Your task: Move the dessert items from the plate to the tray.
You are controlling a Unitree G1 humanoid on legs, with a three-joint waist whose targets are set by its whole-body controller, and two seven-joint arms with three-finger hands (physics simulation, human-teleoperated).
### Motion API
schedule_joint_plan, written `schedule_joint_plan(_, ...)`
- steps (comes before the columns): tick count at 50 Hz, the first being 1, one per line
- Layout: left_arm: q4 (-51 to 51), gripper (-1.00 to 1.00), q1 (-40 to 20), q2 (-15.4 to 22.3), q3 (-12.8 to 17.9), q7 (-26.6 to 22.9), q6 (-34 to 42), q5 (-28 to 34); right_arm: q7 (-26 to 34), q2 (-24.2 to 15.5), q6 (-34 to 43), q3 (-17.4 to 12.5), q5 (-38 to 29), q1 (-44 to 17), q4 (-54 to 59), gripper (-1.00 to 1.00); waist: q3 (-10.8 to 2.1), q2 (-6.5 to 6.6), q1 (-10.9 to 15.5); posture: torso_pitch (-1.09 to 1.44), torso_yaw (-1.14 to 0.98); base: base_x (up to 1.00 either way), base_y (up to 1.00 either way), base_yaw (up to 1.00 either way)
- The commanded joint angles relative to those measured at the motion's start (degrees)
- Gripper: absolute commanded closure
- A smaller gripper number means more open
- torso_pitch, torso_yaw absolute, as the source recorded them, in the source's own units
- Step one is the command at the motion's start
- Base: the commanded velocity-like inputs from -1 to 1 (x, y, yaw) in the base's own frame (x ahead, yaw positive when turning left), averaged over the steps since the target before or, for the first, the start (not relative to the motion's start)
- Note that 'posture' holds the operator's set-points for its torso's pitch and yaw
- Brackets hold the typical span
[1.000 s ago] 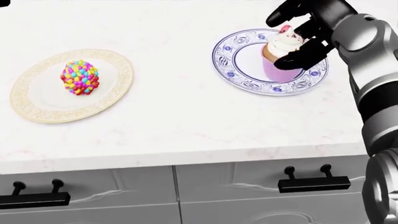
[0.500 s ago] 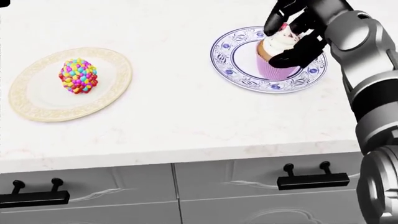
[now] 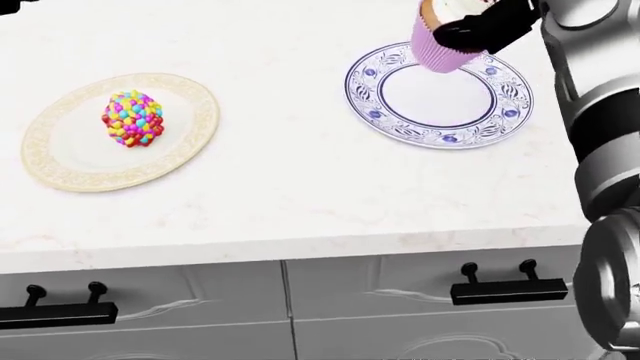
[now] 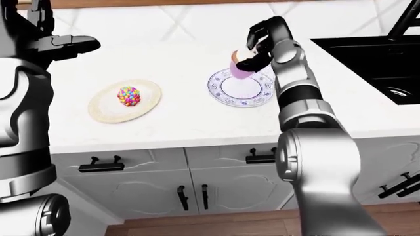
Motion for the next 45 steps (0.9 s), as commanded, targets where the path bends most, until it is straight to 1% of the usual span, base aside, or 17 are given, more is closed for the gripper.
schedule_joint_plan(1,-0.9,-1.0,-2.2,0.7,0.3,-0.3,-1.9,0.3,2.8,-0.3,3.3,-0.8,3.5,-3.3,-3.4,1.0,-1.94,0.0,0.0,0.0,0.0,0.0,0.0,0.0)
schedule_joint_plan(2,-0.5,-1.0,-2.3,0.6,0.2,-0.4,-2.0,0.4,-2.1,0.0,2.8,-2.7,5.9,-4.1,-3.8,1.0,-1.9,-0.02,0.0,0.0,0.0,0.0,0.0,0.0)
schedule_joint_plan(4,-0.4,-1.0,-2.4,0.6,0.2,-0.4,-2.0,0.4,-2.5,-0.2,2.5,-2.1,6.8,-4.3,-3.5,1.0,-1.86,0.04,0.1,0.0,0.0,0.0,0.0,0.0)
schedule_joint_plan(5,0.7,-1.0,-2.7,0.5,0.0,-0.5,-2.3,0.7,-3.9,1.0,7.4,-5.6,12.0,-5.2,-3.7,1.0,-1.83,0.06,0.1,0.0,0.0,0.0,0.0,0.0)
schedule_joint_plan(8,2.6,-1.0,-3.5,0.5,0.0,-0.6,-2.9,1.0,-3.0,1.8,6.2,-4.8,16.6,-4.8,-4.9,1.0,-1.76,0.06,0.2,0.0,0.0,0.0,0.0,0.0)
schedule_joint_plan(9,3.5,-1.0,-3.9,0.6,0.1,-0.5,-3.0,1.1,-8.5,2.9,4.4,-7.1,20.3,-5.9,-5.4,1.0,-1.77,0.06,0.1,0.0,0.0,0.0,0.0,0.0)
schedule_joint_plan(12,7.1,-1.0,-5.2,0.8,0.0,-0.5,-4.5,1.9,-7.4,3.5,7.0,-4.4,23.4,-7.1,-7.5,1.0,-1.85,0.12,0.1,0.0,0.0,0.0,0.0,0.0)
schedule_joint_plan(13,8.1,-1.0,-5.4,0.9,-0.1,-0.4,-5.0,2.2,-3.7,3.8,9.2,-4.7,26.0,-7.4,-7.5,1.0,-1.83,0.14,0.1,0.0,0.0,0.0,0.0,0.0)
schedule_joint_plan(14,8.9,-1.0,-5.5,0.9,-0.2,-0.6,-5.3,2.3,-6.4,3.7,6.0,-3.7,25.6,-6.8,-8.0,1.0,-1.83,0.17,0.1,0.0,0.0,0.0,0.0,0.0)
schedule_joint_plan(18,11.5,-1.0,-6.2,1.0,-0.4,-0.8,-6.5,2.9,-3.6,3.8,8.0,-1.2,26.3,-7.3,-8.2,1.0,-1.79,0.28,0.0,0.0,0.0,0.0,0.0,0.0)
schedule_joint_plan(20,11.3,-1.0,-6.2,1.1,-0.4,-0.6,-6.1,2.9,-3.7,3.7,7.2,-1.8,27.6,-7.0,-8.5,1.0,-1.83,0.25,0.0,0.0,0.0,0.0,0.0,0.0)
schedule_joint_plan(21,11.2,-1.0,-6.2,1.1,-0.4,-0.6,-6.0,2.9,-3.0,3.7,7.4,-3.6,30.4,-7.1,-8.6,1.0,-1.84,0.22,0.0,0.0,0.0,0.0,0.0,0.0)
schedule_joint_plan(26,12.6,-1.0,-6.9,2.3,-0.2,-1.4,-4.5,3.5,-4.7,3.7,7.8,-2.5,32.7,-6.5,-11.8,1.0,-1.88,0.14,0.1,0.0,0.0,0.0,0.0,0.0)
schedule_joint_plan(34,15.3,-1.0,-8.4,4.4,-0.8,-4.1,-1.1,5.5,-6.3,2.5,8.2,0.1,30.6,-5.6,-13.9,1.0,-1.74,0.44,0.1,0.0,0.0,0.0,0.0,0.0)
schedule_joint_plan(35,21.7,-1.0,-10.1,5.5,-2.5,-8.7,1.7,5.9,-4.2,1.9,11.5,-0.7,32.0,-6.4,-14.6,1.0,-1.74,0.45,0.1,0.0,0.0,0.0,0.0,0.0)
schedule_joint_plan(38,27.4,-1.0,-11.7,5.2,-3.6,-12.0,1.0,9.0,-3.0,2.0,12.2,-1.9,34.6,-6.0,-16.2,1.0,-1.89,0.39,0.3,0.0,0.0,0.0,0.0,0.0)
schedule_joint_plan(45,29.7,-1.0,-10.6,4.8,-3.9,-15.2,1.1,15.0,-0.2,2.0,11.7,-0.9,35.7,-5.9,-16.7,1.0,-2.0,0.36,0.0,0.0,0.0,0.0,0.0,0.0)
